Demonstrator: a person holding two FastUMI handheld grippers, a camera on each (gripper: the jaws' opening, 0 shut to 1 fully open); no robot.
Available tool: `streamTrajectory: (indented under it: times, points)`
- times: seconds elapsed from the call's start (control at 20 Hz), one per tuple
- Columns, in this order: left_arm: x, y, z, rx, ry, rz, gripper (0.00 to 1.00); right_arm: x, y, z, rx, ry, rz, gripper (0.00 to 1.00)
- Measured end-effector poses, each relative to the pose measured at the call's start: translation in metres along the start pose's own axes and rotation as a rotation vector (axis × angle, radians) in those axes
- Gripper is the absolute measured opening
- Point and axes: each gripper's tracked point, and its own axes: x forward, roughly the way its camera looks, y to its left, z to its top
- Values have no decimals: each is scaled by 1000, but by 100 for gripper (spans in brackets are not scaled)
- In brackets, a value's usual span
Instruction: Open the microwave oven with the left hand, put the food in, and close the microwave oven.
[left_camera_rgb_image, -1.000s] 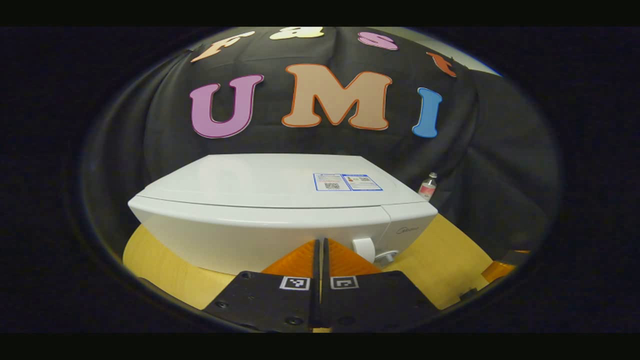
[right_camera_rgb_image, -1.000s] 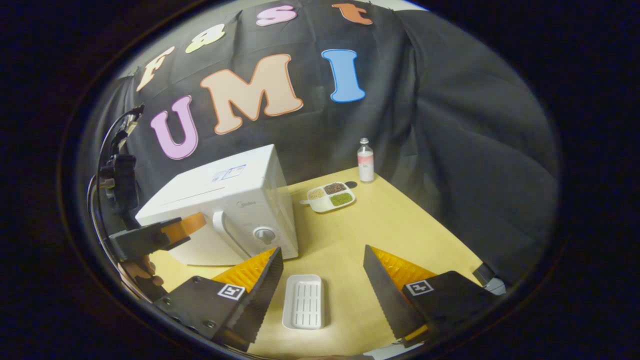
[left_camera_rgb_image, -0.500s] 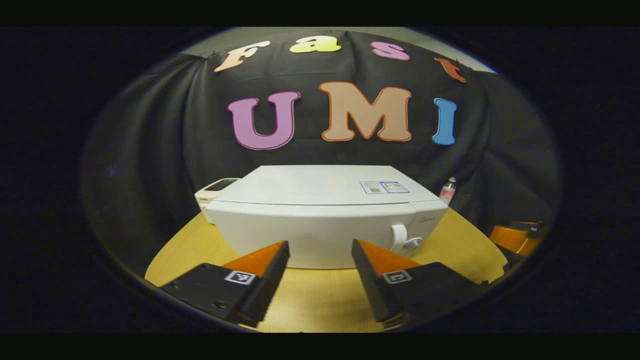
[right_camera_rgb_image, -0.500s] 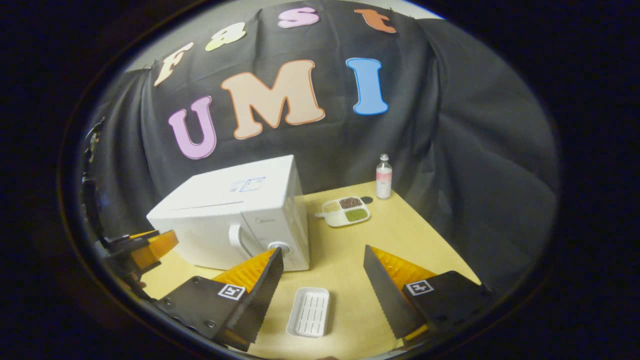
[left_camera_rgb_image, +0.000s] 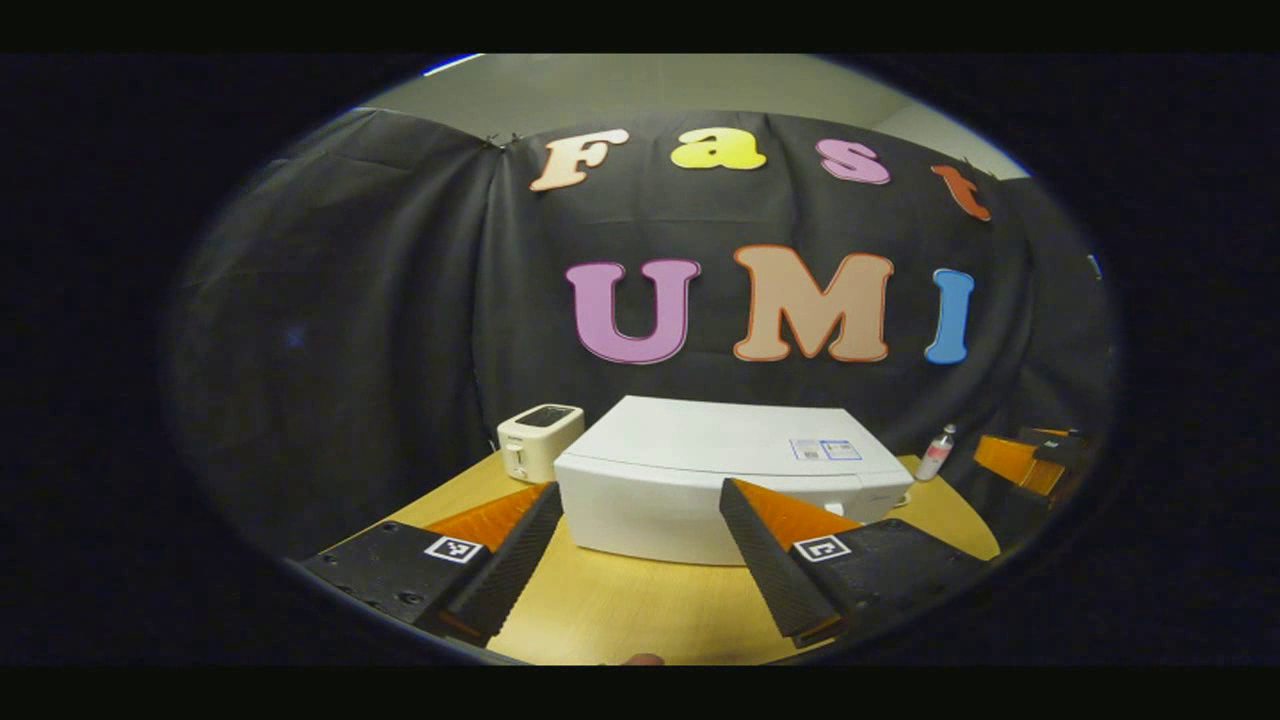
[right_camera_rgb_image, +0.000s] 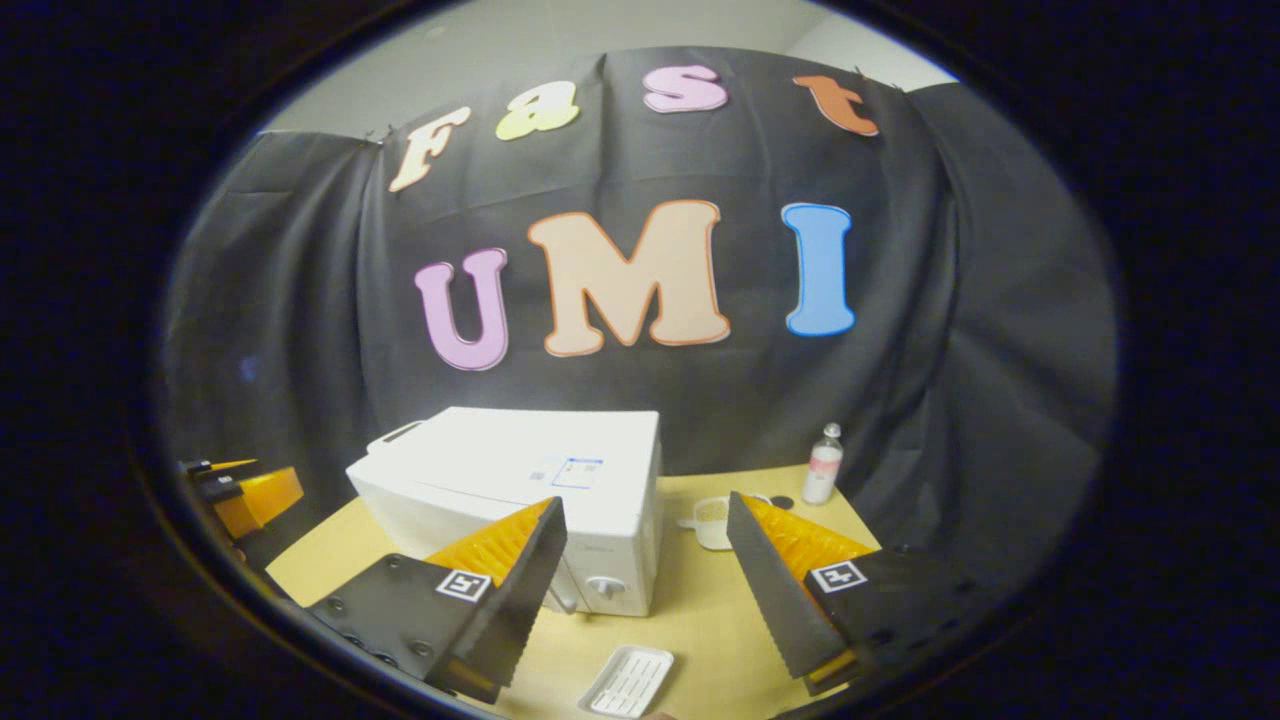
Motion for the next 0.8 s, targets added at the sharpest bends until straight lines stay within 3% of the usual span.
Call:
streamTrajectory:
  times: [0.15,0.4,0.45,0.5,0.55,0.6,0.8]
  points:
    - [-15,11,8,0,-35,53,99,-1,12,6,14,-9,54,92]
    - [-31,18,7,-3,-37,107,97,-12,11,7,20,-19,74,92]
    - [-32,16,4,-6,-29,106,97,-14,9,7,28,-19,70,92]
    - [-32,16,1,-12,-21,106,97,-16,7,8,33,-20,66,100]
    - [-30,14,0,-16,-16,102,97,-19,4,9,35,-22,59,100]
    - [-28,14,1,-19,-15,97,97,-20,2,10,36,-24,51,92]
    - [-24,13,-3,-2,-2,59,97,-25,0,9,47,-18,16,92]
